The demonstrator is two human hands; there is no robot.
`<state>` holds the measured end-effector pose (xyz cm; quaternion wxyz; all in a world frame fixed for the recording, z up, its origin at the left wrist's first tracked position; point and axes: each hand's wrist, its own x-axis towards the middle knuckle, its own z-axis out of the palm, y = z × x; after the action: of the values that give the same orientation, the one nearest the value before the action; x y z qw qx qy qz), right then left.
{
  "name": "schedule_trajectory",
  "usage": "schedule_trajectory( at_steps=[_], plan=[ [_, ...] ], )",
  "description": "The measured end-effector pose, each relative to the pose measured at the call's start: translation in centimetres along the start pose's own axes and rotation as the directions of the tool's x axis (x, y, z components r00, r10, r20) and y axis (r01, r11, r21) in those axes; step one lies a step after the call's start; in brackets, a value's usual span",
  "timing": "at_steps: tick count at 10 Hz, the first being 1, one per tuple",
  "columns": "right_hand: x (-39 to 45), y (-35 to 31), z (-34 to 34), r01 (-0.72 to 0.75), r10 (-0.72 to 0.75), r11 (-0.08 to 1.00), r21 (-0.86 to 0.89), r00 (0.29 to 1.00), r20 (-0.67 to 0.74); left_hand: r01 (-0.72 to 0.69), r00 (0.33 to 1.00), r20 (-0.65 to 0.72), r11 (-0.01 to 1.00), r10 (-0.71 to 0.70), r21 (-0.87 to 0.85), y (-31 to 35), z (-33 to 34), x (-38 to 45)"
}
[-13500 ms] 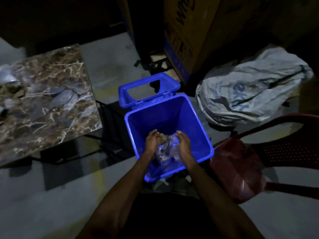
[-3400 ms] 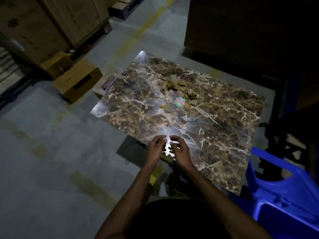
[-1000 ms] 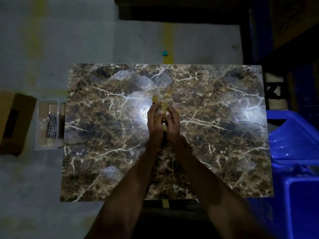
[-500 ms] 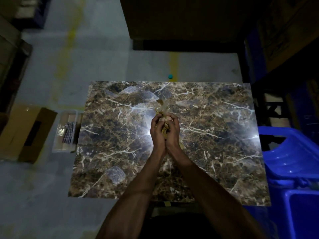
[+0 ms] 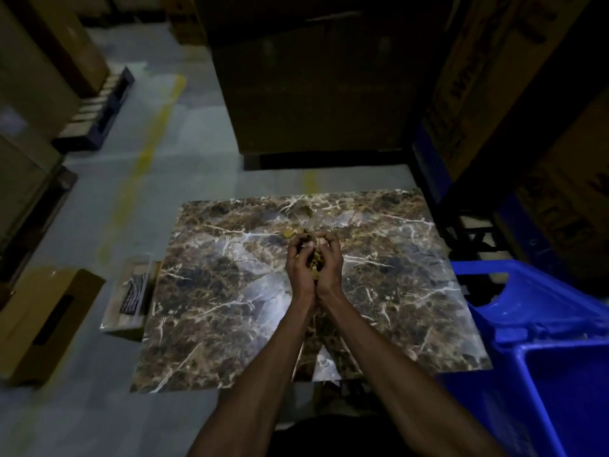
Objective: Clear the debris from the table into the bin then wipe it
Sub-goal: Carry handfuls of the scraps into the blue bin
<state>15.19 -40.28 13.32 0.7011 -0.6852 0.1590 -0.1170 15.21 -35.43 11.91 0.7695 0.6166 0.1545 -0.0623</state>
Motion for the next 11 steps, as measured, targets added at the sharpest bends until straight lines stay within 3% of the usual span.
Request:
schedule_trajectory(
  at_steps=[1, 2, 4, 6, 8, 11],
  plan=[
    [-3.4, 0.3, -2.2, 0.032, -0.029, 0.988, 0.154, 0.999, -0.019, -0.007, 0.996, 0.085, 1.0, 0.008, -0.018, -0.1, 0.6, -3.4],
    [-8.4, -2.8, -6.9, -0.043, 0.038, 0.994, -0.104, 0.998, -0.045, -0.073, 0.986, 0.142, 0.991, 0.089, -0.11, -1.3, 1.8, -7.3],
    [-13.8, -2.9, -12.7, 0.006, 0.062, 0.974, 0.225, 0.954, -0.293, -0.027, 0.965, 0.257, 0.992, 0.059, -0.126, -3.3, 5.4, -15.6],
    [-17.6, -2.9, -21.3, 0.056, 0.102, 0.952, 0.302, 0.869, -0.483, -0.054, 0.906, 0.415, 0.995, 0.084, -0.085, -5.8, 11.0, -22.9],
    [-22.1, -1.9, -32.3, 0.148, 0.106, 0.924, 0.352, 0.786, -0.609, 0.083, 0.834, 0.551, 0.993, -0.027, -0.078, -11.4, 18.5, -30.6],
    [-30.3, 2.1, -52.0, 0.172, 0.208, 0.885, 0.432, 0.685, -0.699, 0.217, 0.781, 0.591, 0.975, -0.202, 0.047, -21.7, 30.4, -46.0]
  ],
)
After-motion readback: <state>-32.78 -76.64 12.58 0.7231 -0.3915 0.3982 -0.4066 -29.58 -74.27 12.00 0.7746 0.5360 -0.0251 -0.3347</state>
